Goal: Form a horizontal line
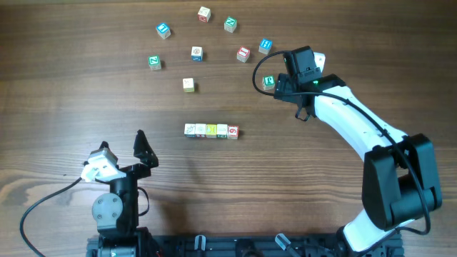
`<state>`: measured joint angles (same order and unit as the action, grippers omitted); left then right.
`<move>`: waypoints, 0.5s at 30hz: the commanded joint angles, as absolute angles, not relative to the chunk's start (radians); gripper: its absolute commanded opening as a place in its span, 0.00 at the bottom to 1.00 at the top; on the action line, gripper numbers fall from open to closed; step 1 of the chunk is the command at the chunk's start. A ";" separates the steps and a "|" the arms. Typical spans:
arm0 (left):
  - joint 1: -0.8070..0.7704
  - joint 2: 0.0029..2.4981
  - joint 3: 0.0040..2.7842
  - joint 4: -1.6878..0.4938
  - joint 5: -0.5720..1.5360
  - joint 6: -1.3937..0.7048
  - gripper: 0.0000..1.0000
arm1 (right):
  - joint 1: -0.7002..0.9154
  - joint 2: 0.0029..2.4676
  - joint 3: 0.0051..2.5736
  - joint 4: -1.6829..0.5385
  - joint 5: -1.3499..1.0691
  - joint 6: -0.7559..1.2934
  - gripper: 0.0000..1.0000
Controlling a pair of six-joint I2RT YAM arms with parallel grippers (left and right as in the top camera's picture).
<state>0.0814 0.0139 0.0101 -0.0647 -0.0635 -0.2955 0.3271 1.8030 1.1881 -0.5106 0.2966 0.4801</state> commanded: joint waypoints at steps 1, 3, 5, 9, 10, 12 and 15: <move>0.090 0.032 0.006 -0.065 -0.080 -0.187 1.00 | 0.326 1.785 1.204 -0.509 0.314 0.471 0.99; 0.090 0.046 0.006 -0.065 -0.077 -0.187 1.00 | 0.326 1.785 1.204 -0.509 0.314 0.471 1.00; 0.090 0.055 0.006 -0.065 -0.077 -0.187 1.00 | 0.326 1.785 1.204 -0.509 0.314 0.471 1.00; 0.090 0.055 0.006 -0.065 -0.076 -0.187 1.00 | 0.326 1.785 1.204 -0.509 0.314 0.471 1.00; 0.090 0.055 0.006 -0.065 -0.076 -0.187 1.00 | 0.326 1.785 1.204 -0.509 0.314 0.471 1.00; 0.090 0.055 0.006 -0.065 -0.076 -0.187 1.00 | 0.326 1.785 1.204 -0.509 0.314 0.471 1.00; 0.090 0.055 0.006 -0.065 -0.077 -0.187 1.00 | 0.326 1.785 1.204 -0.509 0.314 0.471 1.00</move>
<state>0.0814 0.0525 0.0101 -0.0654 -0.0631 -0.2066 0.3271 1.8030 1.1881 -0.5106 0.2966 0.4801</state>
